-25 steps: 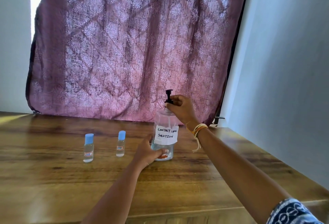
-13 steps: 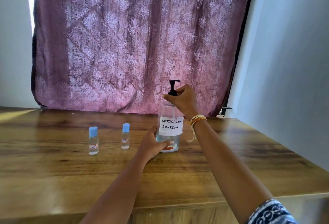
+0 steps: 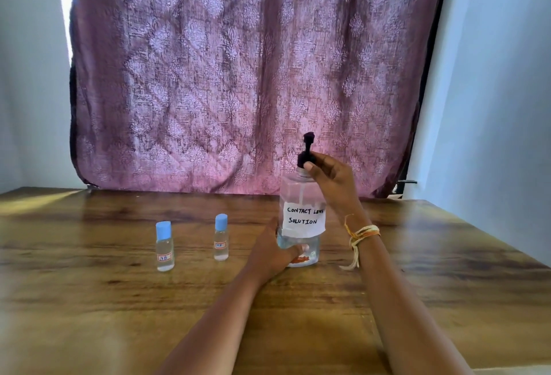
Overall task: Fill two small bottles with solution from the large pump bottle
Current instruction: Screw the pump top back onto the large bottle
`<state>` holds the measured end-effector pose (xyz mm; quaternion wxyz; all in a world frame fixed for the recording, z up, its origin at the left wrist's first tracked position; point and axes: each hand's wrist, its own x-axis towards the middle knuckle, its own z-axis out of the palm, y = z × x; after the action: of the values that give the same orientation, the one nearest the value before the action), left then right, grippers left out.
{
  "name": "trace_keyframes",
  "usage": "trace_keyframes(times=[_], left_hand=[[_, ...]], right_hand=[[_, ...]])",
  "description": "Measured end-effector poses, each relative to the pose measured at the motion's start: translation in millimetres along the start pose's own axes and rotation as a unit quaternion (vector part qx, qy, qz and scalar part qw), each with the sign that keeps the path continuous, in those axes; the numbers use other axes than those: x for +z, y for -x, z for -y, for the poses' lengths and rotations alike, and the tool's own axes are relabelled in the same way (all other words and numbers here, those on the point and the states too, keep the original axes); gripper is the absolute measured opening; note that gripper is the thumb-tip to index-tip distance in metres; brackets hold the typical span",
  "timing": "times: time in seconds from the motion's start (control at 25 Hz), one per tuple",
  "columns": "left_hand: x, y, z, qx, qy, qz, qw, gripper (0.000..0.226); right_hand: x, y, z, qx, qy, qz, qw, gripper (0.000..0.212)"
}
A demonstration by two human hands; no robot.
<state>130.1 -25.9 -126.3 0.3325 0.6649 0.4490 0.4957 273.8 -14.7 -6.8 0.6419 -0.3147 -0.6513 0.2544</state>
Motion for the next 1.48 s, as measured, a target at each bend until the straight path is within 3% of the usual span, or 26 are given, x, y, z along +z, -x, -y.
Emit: trace_keyframes(times=[0.2,0.28,0.4,0.52,0.76,1.0,1.16,1.32,1.48], left_hand=[[4,-2,-1,-0.002,0.006,0.005,1.000,0.060],[5,-5,-1,-0.005,0.010,0.008,1.000,0.061],[4,-8,-6,-0.022,0.009,0.027,0.999,0.063],[0,-12,-7,-0.038,0.012,0.044,0.998,0.062],[1,-11,-6,-0.040,0.031,0.047,0.998,0.058],[-3,-8,-10,-0.034,0.024,0.064,0.997,0.058],[-18,-8,-16,-0.066,0.028,0.145,0.987,0.048],[-34,-7,-22,-0.074,0.033,0.249,0.965,0.049],[-30,-1,-30,-0.070,0.092,0.263,0.958,0.049]], right_hand=[[3,1,3,0.045,-0.026,-0.052,0.997,0.026],[2,-3,9,0.054,0.013,-0.056,0.997,0.030],[-5,-18,29,0.062,0.138,0.063,0.986,0.039],[-13,-29,36,0.112,0.072,0.170,0.976,0.035],[-31,-25,9,0.094,-0.061,0.099,0.989,0.030],[-22,-17,11,0.019,-0.002,0.088,0.996,0.034],[-21,-8,11,0.023,-0.030,0.067,0.997,0.028],[-11,1,13,0.043,-0.078,0.102,0.991,0.031],[-10,1,15,0.042,-0.073,0.116,0.990,0.024]])
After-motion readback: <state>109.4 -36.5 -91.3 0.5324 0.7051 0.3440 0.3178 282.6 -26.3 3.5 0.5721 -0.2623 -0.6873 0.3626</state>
